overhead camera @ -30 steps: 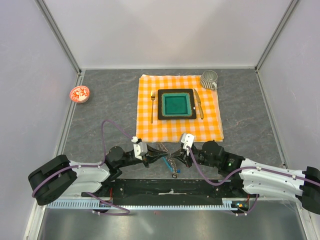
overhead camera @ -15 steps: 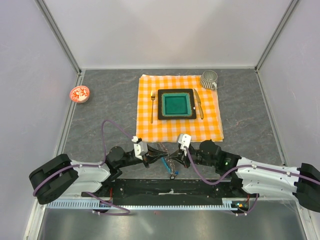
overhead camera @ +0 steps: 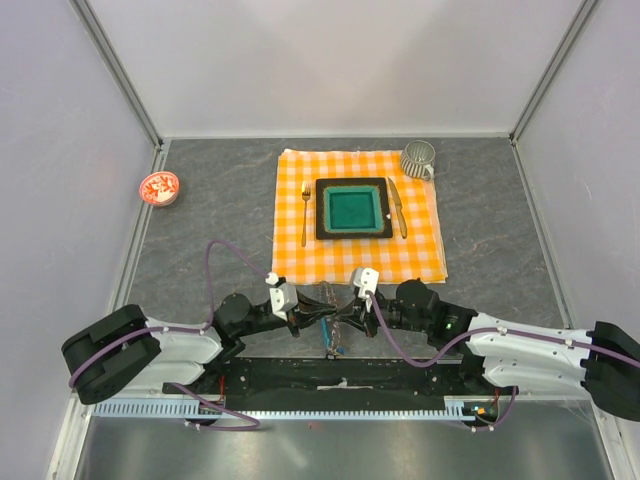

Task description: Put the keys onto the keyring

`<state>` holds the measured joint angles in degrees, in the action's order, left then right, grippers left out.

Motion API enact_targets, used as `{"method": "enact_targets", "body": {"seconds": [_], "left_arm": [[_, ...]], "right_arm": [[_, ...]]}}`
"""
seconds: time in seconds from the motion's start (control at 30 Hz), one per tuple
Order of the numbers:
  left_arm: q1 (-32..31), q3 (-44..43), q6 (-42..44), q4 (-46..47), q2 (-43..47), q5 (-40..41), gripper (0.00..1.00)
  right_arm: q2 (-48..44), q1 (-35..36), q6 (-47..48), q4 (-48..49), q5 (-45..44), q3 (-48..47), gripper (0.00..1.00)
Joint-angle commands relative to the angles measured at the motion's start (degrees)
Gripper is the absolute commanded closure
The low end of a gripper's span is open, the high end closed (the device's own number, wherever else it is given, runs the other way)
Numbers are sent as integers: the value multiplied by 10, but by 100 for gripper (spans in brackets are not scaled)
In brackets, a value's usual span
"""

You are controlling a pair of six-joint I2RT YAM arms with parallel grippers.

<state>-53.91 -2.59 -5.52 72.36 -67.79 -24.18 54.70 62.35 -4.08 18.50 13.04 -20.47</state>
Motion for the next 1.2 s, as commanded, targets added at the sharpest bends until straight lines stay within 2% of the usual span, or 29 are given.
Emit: {"method": "enact_targets", "body": {"seconds": [0.0,0.13,0.2,0.33,0.43,0.57,0.63,1.17], "left_arm": [[-15,0,1,228,-8,20,98],[-21,0,1,228,-8,30,98],[-21,2,3,228,-4,40,98],[-21,16,14,228,12,49,98],[-22,23,21,228,23,47,98],[-22,24,24,228,35,41,98],[-22,24,24,228,41,40,98],[-21,24,25,223,58,6,98]], "right_arm": [[10,2,-31,100,32,-10,100],[17,2,-38,103,37,-10,96],[12,2,-35,83,33,-12,90],[-22,2,-22,18,7,-17,70],[-56,3,-1,-64,-36,-35,64],[-104,0,11,-140,-93,-48,62],[-115,-9,17,-145,-97,-46,62],[-79,-56,65,-109,3,-57,62]]}}
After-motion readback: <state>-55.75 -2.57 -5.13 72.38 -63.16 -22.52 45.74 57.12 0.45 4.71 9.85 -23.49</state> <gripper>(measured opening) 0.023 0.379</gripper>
